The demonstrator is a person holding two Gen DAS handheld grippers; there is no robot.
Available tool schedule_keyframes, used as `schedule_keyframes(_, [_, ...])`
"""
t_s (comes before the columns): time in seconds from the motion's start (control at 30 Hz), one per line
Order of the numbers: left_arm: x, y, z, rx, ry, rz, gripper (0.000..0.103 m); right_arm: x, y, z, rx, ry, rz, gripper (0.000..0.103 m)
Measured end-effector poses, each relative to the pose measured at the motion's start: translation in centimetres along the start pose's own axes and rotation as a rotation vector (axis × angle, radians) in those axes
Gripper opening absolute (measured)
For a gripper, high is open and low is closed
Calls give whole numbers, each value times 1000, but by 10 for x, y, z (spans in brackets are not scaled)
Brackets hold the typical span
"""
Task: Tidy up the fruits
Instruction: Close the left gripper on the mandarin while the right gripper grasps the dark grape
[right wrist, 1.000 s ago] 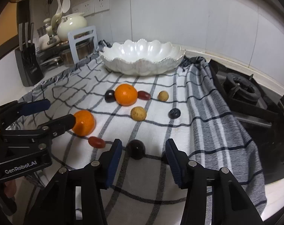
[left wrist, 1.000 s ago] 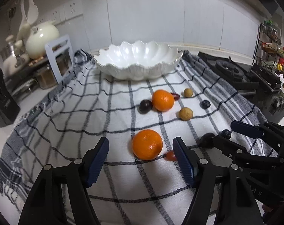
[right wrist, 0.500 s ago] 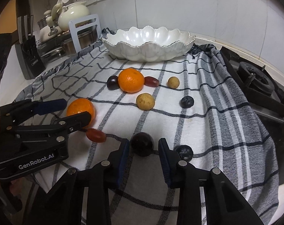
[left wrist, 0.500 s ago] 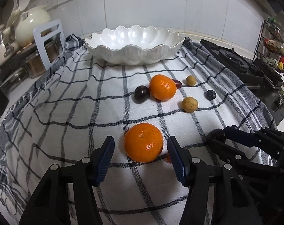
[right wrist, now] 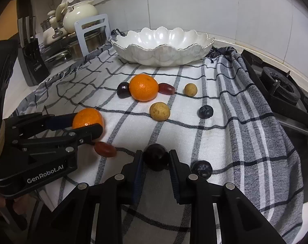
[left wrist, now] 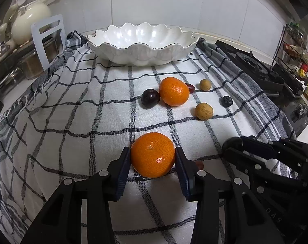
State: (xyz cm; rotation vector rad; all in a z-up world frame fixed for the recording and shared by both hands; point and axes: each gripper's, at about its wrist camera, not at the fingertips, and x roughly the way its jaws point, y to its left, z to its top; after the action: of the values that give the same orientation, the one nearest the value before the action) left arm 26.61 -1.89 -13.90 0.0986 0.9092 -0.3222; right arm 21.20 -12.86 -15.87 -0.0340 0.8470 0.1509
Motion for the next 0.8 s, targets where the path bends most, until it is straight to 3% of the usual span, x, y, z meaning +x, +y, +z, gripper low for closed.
schedule_keyframes(0.33, [-21,-2,10,0,-43,18,42,-10,-6,12,24,-29,2,27])
schedule_keyframes(0.8, [-62,-7,49,-81,-204,90,42,-46,-19,65,-45,-187,64,27])
